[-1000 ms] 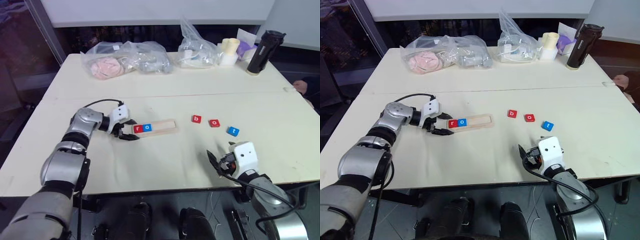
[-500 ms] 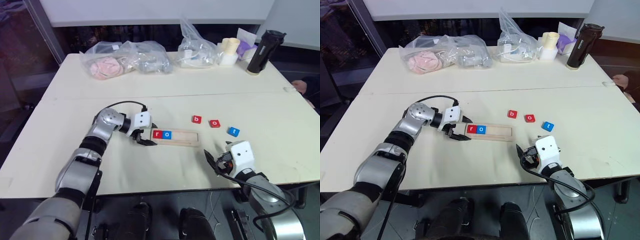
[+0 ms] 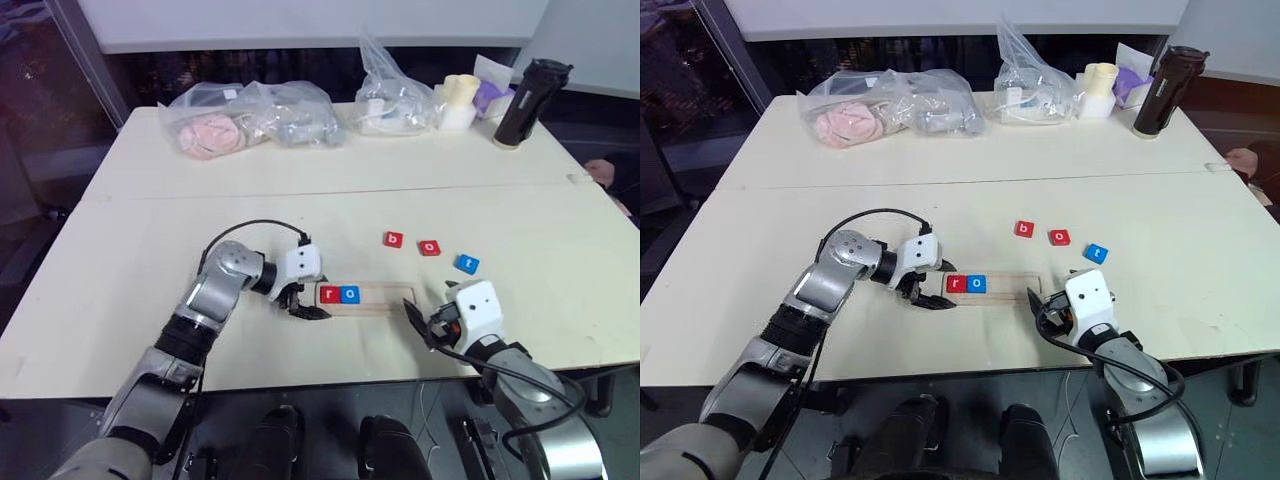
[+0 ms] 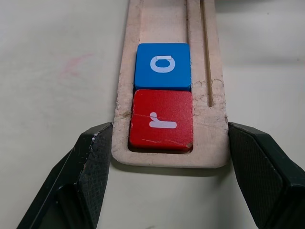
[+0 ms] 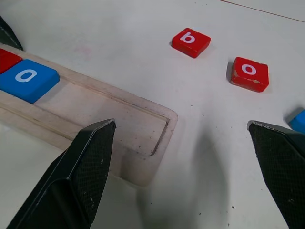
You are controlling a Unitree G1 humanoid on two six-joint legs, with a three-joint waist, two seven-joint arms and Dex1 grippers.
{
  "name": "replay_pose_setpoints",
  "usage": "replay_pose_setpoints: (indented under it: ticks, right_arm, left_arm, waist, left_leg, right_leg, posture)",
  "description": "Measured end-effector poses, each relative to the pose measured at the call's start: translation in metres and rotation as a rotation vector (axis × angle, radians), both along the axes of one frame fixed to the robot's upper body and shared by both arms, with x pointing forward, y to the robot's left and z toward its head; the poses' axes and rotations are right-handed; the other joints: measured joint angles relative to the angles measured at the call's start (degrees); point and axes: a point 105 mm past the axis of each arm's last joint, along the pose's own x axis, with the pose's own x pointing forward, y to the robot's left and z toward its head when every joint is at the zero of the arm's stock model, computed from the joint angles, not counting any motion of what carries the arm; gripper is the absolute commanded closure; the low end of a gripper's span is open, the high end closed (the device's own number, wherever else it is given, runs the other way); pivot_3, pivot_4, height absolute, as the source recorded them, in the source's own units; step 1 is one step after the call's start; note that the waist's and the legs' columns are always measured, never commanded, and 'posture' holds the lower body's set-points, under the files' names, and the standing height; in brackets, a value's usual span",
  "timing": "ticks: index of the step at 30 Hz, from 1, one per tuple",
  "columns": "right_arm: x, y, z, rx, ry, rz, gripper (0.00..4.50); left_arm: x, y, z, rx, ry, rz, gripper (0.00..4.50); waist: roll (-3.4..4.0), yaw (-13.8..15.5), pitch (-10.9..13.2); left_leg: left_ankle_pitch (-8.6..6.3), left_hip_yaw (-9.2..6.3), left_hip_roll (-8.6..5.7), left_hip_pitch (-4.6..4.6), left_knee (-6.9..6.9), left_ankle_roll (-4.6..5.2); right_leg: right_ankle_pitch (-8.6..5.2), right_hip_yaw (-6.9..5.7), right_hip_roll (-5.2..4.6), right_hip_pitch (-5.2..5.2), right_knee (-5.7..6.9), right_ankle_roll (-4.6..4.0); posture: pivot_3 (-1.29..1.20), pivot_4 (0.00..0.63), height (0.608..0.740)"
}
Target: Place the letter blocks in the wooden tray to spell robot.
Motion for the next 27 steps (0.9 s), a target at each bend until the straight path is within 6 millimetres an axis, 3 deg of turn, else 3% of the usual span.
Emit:
replay_pose_setpoints:
  ticks: [19,21,22,27]
  right_arm:
    - [0.0,0.0,0.001,-0.008,0.0,0.015,0.0]
    - [0.001,0.0,0.001,-0.01,-0.001,0.016,0.0]
    - [0.001,0.0,0.002,-0.011,-0.001,0.016,0.0]
    - [0.002,-0.001,0.002,-0.015,-0.003,0.017,0.0]
  left_arm:
    - [-0.014,0.003,-0.008,-0.002,-0.053,0.062,1.37]
    - [-0.014,0.003,-0.007,-0.01,-0.064,0.06,0.33]
    - [-0.015,0.004,-0.008,-0.012,-0.068,0.06,0.04]
    - [-0.017,0.011,-0.01,-0.018,-0.074,0.056,0.04]
  waist:
    - [0.06,0.0,0.0]
    - [0.06,0.0,0.0]
    - [0.06,0.0,-0.1]
    - [0.18,-0.2,-0.1]
  left_leg:
    - [0.0,0.07,-0.01,0.35,-0.65,-0.03]
    - [-0.01,0.07,-0.01,0.35,-0.63,-0.04]
    - [-0.01,0.07,-0.01,0.36,-0.63,-0.04]
    - [-0.01,0.06,0.04,0.41,-0.68,-0.05]
  right_leg:
    - [-0.16,0.06,0.01,-0.02,-0.08,-0.16]
    - [-0.17,0.06,-0.01,0.0,-0.08,-0.14]
    - [-0.17,0.06,-0.01,0.0,-0.07,-0.13]
    - [-0.28,0.09,-0.02,0.0,-0.07,0.03]
  posture:
    - [0.0,0.15,0.725]
    - [0.0,0.15,0.725]
    - [0.0,0.15,0.725]
    - [0.0,0.15,0.725]
